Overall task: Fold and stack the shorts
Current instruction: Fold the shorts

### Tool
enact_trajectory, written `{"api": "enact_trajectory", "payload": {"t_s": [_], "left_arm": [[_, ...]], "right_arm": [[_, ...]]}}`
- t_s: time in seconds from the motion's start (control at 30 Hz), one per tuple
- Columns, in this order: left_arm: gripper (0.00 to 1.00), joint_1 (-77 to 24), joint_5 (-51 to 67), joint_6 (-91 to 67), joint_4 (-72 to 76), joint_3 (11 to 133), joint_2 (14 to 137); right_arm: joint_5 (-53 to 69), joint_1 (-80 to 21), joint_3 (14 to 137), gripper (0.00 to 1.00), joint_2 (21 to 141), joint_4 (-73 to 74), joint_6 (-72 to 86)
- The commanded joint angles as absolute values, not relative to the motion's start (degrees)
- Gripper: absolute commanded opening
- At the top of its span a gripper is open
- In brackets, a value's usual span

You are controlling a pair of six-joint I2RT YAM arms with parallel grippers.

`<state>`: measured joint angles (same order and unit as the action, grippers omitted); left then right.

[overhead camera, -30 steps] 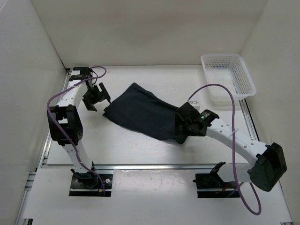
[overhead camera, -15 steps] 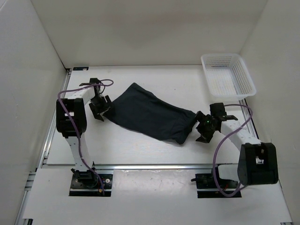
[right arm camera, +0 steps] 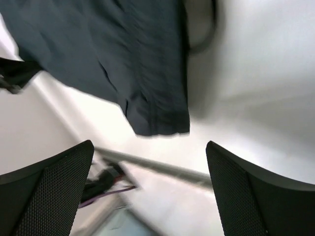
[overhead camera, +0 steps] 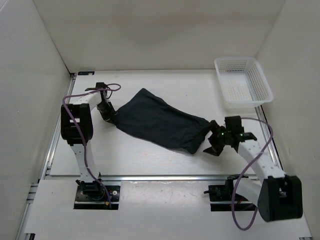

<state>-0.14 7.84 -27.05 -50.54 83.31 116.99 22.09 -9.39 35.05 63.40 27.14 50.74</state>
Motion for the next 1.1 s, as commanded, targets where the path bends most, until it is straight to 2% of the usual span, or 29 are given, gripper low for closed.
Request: {"api": "enact_trajectory", "payload": {"t_s": [0.0,0.1,0.23,0.37,0.47,0.73,0.83,0.93,1.03,1.07], "left_arm": [[0.10,-0.2,6.3,-27.5,-49.6,84.4,113.4],[0.10,-0.2,5.8,-28.0,-49.6,84.4,112.2],[0.10,-0.2,5.8,-28.0,-49.6,83.9,111.7],[0.10,-0.2,5.8,-28.6,-49.6,83.8,111.2],[0.10,-0.2,6.3,-28.6,-49.6,83.8,110.7],[0.10,-0.2,6.9,-28.6,-49.6,84.5,110.1],[0.10,-0.2,6.9,-28.6,-49.6,83.8,110.1],[0.10,-0.2,6.9,-28.6,-49.6,83.3,109.6],[0.10,0.3,6.9,-28.6,-49.6,83.3,109.1],[0.10,0.4,8.6,-28.6,-50.1,83.3,109.1]], "right_arm": [[30.5,-8.9,27.6,0.99,58.2,24.5,67.6],[32.7,-8.9,23.6,0.99,53.0,21.5,75.1],[34.6,-9.4,21.0,0.99,53.0,18.0,81.0],[32.8,-10.9,16.3,0.99,52.3,8.0,90.6],[30.9,-12.1,17.1,0.99,56.0,8.6,89.8],[27.0,-17.7,15.1,0.95,66.4,-7.1,97.1],[24.0,-18.3,17.4,0.85,68.9,-4.1,95.5],[16.5,-18.3,19.6,0.78,69.4,1.6,92.0],[12.5,-16.3,24.2,0.55,69.4,8.7,86.4],[11.0,-15.5,26.5,0.35,69.4,10.3,85.1]]}}
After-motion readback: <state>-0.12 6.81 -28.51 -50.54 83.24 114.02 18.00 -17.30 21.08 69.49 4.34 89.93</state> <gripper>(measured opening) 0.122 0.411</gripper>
